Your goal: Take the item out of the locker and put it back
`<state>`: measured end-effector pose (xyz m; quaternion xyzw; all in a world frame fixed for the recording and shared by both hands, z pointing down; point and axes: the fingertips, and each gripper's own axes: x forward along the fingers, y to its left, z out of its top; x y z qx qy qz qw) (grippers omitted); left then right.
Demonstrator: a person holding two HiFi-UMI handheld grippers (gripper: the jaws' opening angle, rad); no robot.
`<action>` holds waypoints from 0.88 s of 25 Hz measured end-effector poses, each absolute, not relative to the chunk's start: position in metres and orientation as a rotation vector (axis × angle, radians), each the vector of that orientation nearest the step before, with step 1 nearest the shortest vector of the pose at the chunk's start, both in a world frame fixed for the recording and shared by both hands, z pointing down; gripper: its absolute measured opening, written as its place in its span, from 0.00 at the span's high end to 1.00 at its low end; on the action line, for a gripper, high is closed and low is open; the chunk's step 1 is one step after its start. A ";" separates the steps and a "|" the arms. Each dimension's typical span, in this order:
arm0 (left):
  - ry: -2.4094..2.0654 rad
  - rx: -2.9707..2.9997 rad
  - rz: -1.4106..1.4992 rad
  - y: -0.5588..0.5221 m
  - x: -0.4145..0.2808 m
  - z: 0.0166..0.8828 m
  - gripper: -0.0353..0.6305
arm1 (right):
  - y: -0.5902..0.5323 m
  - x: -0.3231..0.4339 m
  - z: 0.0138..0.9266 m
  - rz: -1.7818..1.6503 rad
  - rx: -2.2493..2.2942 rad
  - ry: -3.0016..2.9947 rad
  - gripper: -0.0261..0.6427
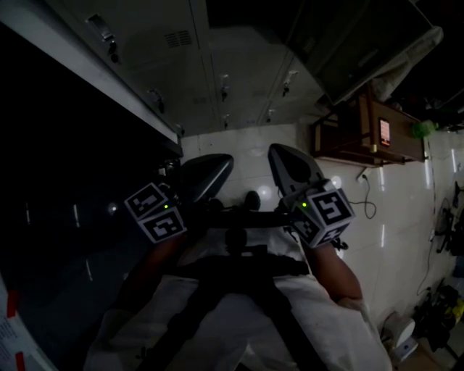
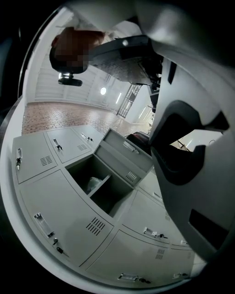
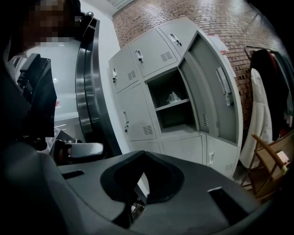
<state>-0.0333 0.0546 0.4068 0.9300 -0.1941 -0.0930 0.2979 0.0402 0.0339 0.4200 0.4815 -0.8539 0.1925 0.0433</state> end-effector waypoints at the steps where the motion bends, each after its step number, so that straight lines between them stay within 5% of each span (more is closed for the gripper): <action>1: -0.517 2.476 -0.248 0.054 -0.033 0.406 0.94 | 0.033 0.041 0.419 0.582 1.478 -2.610 0.96; 22: -0.498 2.461 -0.213 0.063 -0.037 0.417 0.94 | 0.048 0.024 0.432 0.598 1.442 -2.570 0.96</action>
